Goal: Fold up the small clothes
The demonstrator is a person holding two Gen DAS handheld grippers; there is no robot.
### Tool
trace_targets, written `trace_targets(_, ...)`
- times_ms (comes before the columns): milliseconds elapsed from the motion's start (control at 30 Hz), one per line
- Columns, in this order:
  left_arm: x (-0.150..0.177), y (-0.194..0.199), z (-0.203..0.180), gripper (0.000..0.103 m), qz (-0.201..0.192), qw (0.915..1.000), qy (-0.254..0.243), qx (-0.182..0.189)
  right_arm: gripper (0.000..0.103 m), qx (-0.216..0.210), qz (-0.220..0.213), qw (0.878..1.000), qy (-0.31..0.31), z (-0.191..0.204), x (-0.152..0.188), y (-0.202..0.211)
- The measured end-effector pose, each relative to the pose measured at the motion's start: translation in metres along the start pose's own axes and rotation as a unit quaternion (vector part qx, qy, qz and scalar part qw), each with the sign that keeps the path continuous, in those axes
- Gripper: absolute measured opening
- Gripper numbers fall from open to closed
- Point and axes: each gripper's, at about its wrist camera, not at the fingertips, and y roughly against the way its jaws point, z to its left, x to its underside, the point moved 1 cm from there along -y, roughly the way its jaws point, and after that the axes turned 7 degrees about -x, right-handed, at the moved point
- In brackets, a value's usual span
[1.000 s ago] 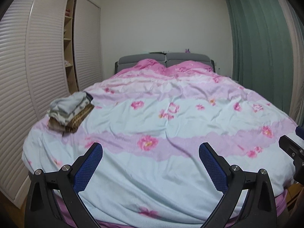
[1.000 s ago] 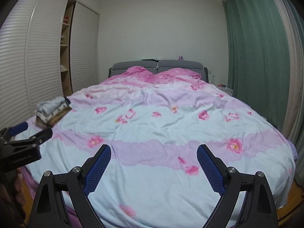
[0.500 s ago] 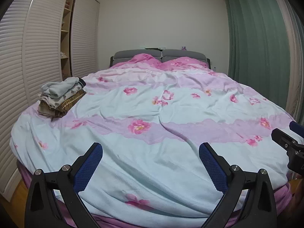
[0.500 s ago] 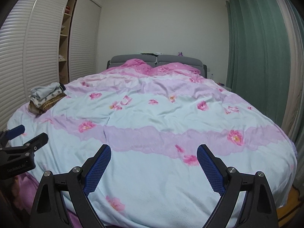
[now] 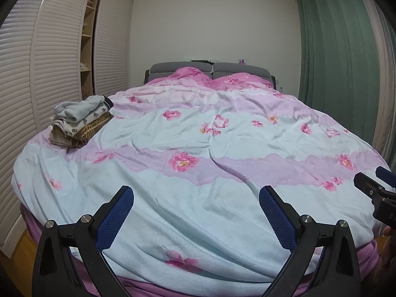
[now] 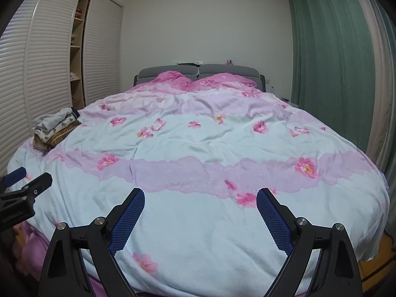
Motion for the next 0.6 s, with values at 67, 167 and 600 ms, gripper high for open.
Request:
trace_targets(67,-0.0002,0.0006,0.0009,0.103,-0.001,1.0000,0.002,0.001,0.093,0.000,0.002,1.000,-0.002,-0.0007,0.0000,-0.0007)
trace_targets(167,-0.0007,0.0007,0.0022,0.103,0.001,1.0000,0.007,0.002,0.093,0.000,0.003,1.000,-0.002,-0.0016,-0.0001,-0.0010)
trace_targets(600,-0.0020,0.0013,0.0032,0.103,0.002,1.0000,0.009,0.002,0.093,-0.001,0.003,1.000,-0.002,-0.0032,-0.0002,-0.0012)
